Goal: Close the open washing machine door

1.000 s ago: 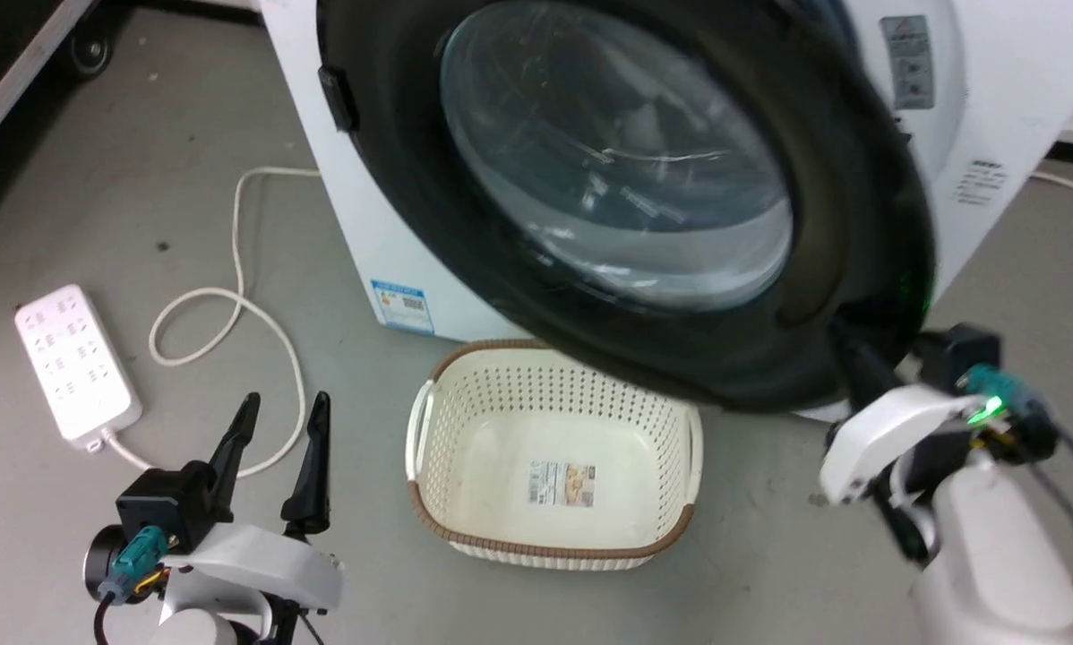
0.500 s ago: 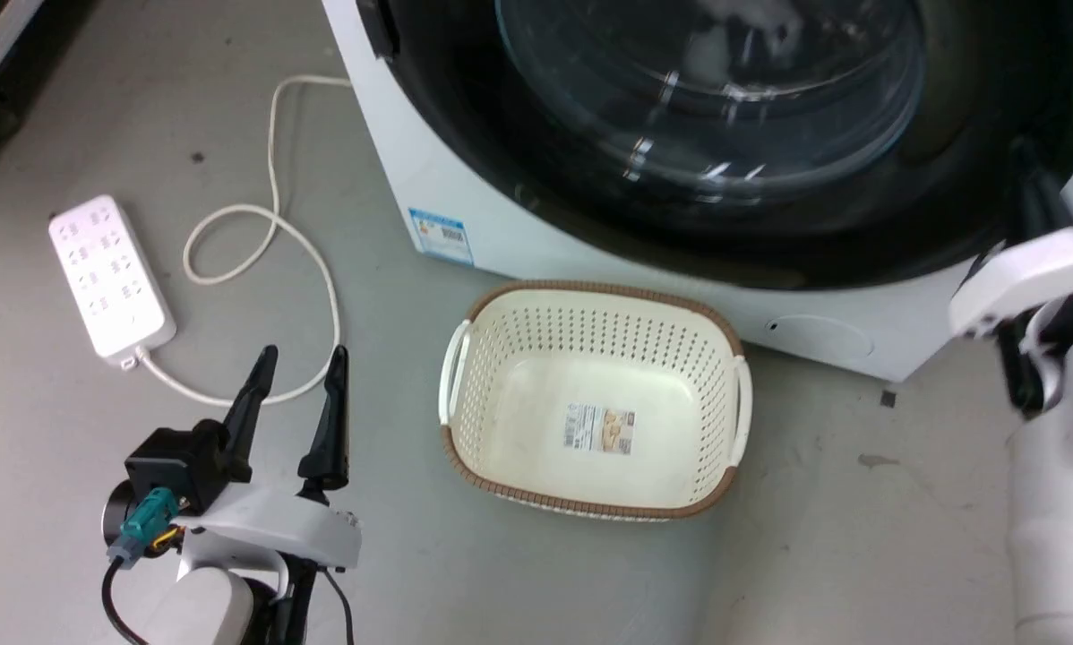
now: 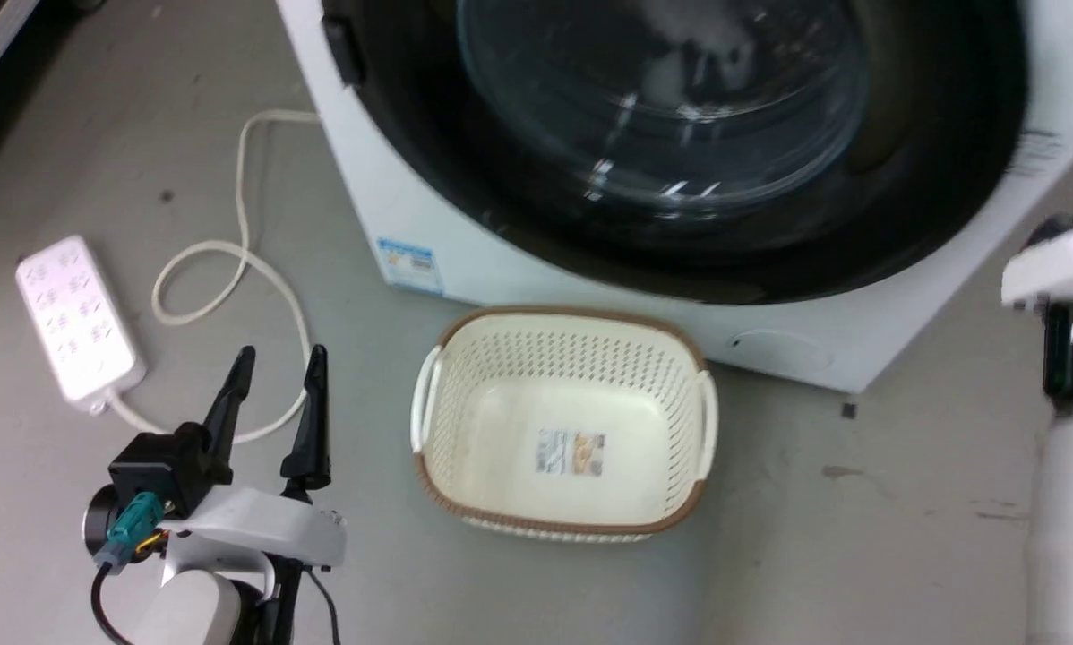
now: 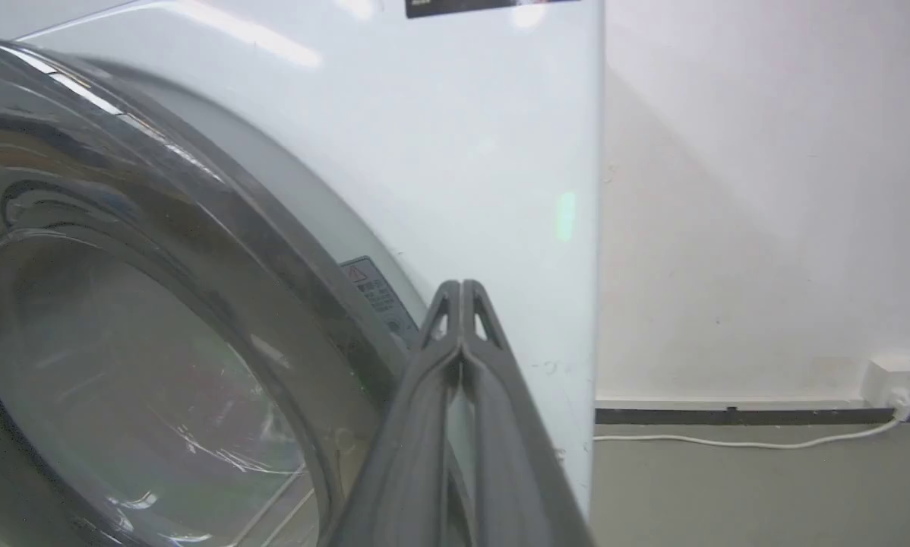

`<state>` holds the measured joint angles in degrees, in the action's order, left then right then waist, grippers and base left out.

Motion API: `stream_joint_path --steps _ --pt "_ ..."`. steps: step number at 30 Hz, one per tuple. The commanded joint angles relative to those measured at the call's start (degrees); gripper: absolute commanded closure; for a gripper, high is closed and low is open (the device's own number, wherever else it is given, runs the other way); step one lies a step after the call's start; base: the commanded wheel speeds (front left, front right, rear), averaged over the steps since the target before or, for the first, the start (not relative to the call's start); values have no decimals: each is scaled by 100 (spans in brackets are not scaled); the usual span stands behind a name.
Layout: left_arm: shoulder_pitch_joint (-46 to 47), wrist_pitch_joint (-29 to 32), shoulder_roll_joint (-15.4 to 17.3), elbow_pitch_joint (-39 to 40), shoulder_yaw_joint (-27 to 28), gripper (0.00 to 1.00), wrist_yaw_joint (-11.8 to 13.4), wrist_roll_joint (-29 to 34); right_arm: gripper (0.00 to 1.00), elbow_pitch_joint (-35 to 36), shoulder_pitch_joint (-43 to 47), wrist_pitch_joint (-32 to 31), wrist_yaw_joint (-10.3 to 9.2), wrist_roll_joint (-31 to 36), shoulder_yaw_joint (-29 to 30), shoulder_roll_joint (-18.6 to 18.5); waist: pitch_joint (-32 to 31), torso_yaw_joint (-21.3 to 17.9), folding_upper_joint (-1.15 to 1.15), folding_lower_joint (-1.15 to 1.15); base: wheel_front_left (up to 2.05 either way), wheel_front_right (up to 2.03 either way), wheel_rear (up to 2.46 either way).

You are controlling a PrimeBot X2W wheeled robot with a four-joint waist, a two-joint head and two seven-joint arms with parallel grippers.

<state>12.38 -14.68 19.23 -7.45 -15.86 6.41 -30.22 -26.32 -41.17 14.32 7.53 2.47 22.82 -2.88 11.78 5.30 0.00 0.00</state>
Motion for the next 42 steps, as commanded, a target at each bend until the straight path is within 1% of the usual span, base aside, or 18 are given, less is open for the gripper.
stream_joint_path --steps 1,3,4,5,6,8,9,10,11,13,14,18,22,23,24,29,34,42 --pt "-123 -30 21 40 34 0 20 86 100 241 414 47 -4 -219 -167 -3 -301 -292 0 0 0 0 0" --pt "-194 -30 39 70 74 0 25 154 100 607 894 56 -4 -474 -462 -2 -458 -471 0 0 0 0 0" --pt "-194 -30 39 70 74 0 25 154 100 607 894 56 -4 -474 -462 -2 -458 -471 0 0 0 0 0" --pt "-253 -30 37 97 97 0 17 209 100 973 1460 61 -4 -578 -727 -1 -611 -633 0 0 0 0 0" --pt "-284 -30 31 111 98 0 18 240 100 1131 1752 61 -4 -631 -835 -1 -680 -709 0 0 0 0 0" --pt "-333 -31 37 122 94 0 16 306 100 1424 2323 62 -4 -618 -1056 -1 -792 -857 0 0 0 0 0" --pt "-333 -31 37 122 94 0 16 306 100 1424 2323 62 -4 -618 -1056 -1 -792 -857 0 0 0 0 0" --pt "-369 -31 47 119 71 0 -1 370 100 1675 2817 37 -4 -610 -1258 -1 -881 -985 0 0 0 0 0" --pt "-369 -31 47 119 71 0 -1 370 100 1675 2817 37 -4 -610 -1258 -1 -881 -985 0 0 0 0 0" --pt "-420 -31 62 86 24 0 -31 435 100 1941 3399 -95 -4 -672 -1472 0 -1006 -1131 0 0 0 0 0" --pt "-420 -31 62 86 24 0 -31 435 100 1941 3399 -95 -4 -672 -1472 0 -1006 -1131 0 0 0 0 0" --pt "-516 -31 56 29 -4 0 -21 473 100 2209 3960 -302 -4 -712 -1630 0 -1161 -1214 0 0 0 0 0" --pt "-584 -31 32 -17 -39 0 -23 481 99 2377 4240 -552 -4 -786 -1759 0 -1217 -1200 0 0 0 0 0" --pt "-603 -31 28 -33 -31 0 -20 467 60 2400 4281 -613 -4 -804 -1788 0 -1228 -1184 0 0 0 0 0" --pt "-618 -31 22 -45 -17 0 -17 448 0 2424 4312 -664 -4 -817 -1811 0 -1236 -1165 0 0 0 0 0" --pt "-622 -31 7 -114 -43 0 -52 409 0 2530 4427 -806 -4 -902 -1907 0 -1261 -1068 0 0 0 0 0" --pt "-577 -22 16 -177 -58 0 -94 360 0 2569 4443 -819 -4 -979 -1901 0 -1267 -1033 0 0 0 0 0" --pt "-545 26 2 -201 -58 0 -47 297 0 2564 4446 -810 -4 -1025 -1920 0 -1265 -1021 0 0 0 0 0"
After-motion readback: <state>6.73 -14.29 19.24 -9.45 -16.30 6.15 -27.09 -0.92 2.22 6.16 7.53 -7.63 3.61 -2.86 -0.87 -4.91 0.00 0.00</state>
